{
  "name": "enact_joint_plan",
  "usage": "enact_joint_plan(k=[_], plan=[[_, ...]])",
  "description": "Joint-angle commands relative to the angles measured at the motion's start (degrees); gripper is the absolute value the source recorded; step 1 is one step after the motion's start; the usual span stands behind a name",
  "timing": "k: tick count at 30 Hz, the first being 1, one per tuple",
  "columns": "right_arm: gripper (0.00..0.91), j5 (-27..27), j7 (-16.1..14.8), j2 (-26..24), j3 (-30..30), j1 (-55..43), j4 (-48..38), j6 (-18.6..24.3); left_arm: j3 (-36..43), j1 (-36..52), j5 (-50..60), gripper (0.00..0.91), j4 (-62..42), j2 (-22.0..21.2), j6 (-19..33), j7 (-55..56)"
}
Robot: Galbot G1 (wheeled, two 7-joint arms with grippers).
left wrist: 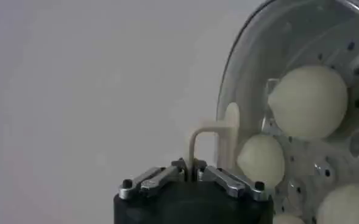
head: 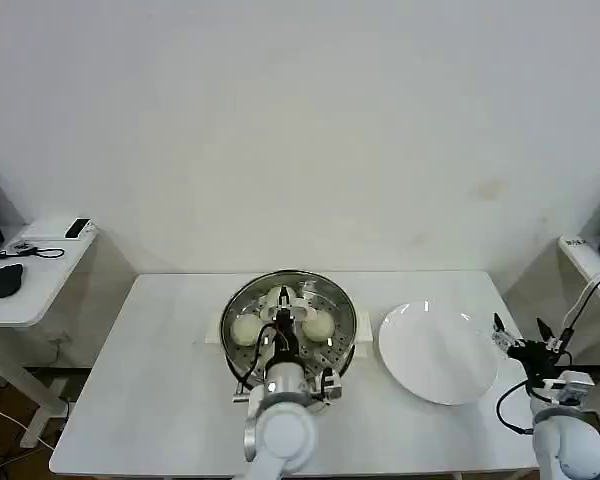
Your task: Take steamed baozi put them in steamer then cover it.
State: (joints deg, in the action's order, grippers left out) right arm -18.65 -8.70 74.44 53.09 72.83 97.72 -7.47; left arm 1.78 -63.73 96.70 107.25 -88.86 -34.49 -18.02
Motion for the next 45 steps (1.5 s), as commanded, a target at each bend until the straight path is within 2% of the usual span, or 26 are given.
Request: enact_joint_plan(k=[1, 12, 14, 15, 16, 17, 28, 45], plan=[[0.907, -0.03, -0.04, -0.06, 0.07, 0.06, 0.18, 0.02, 0.00, 0.02, -0.11, 0.000, -0.33, 0.01, 0.36, 0.54], [0.907, -0.03, -0.10, -0.29, 0.21, 0.24, 0.13, 0.06, -0.22, -0.23, -2.14, 0.010, -0.25, -0.17, 2.11, 1.06], [0.907, -0.10, -0.10, -0.30, 0.27, 0.17, 0.19, 0.01, -0.46, -0.19, -2.66, 0.191, -0.27, -0.20, 2.49, 1.17], [0.907, -0.09, -0.11, -0.30, 0.27, 0.15, 0.19, 0.04, -0.50, -0.29, -3.11, 0.484, -0.14, -0.15, 2.94, 1.48], [0.907, -0.07, -0.14, -0.31, 0.26, 0.14, 0.16, 0.09, -0.51, -0.39, -3.62, 0.725, 0.10, -0.16, 3.13, 1.17], [0.907, -0.01, -0.17, -0.35, 0.23, 0.10, 0.08, 0.14, -0.52, -0.47, -3.71, 0.907, 0.37, -0.16, 3.26, 0.69], [0.907, 0.22, -0.22, -0.26, -0.07, 0.29, 0.05, 0.27, -1.73, -2.09, -3.99, 0.907, 3.84, 0.14, 4.87, 1.33], [0.907, 0.52, -0.30, -0.44, -0.85, 0.00, -0.43, 0.14, -4.71, -5.31, -9.28, 0.907, 13.93, 3.96, 6.56, -5.16]])
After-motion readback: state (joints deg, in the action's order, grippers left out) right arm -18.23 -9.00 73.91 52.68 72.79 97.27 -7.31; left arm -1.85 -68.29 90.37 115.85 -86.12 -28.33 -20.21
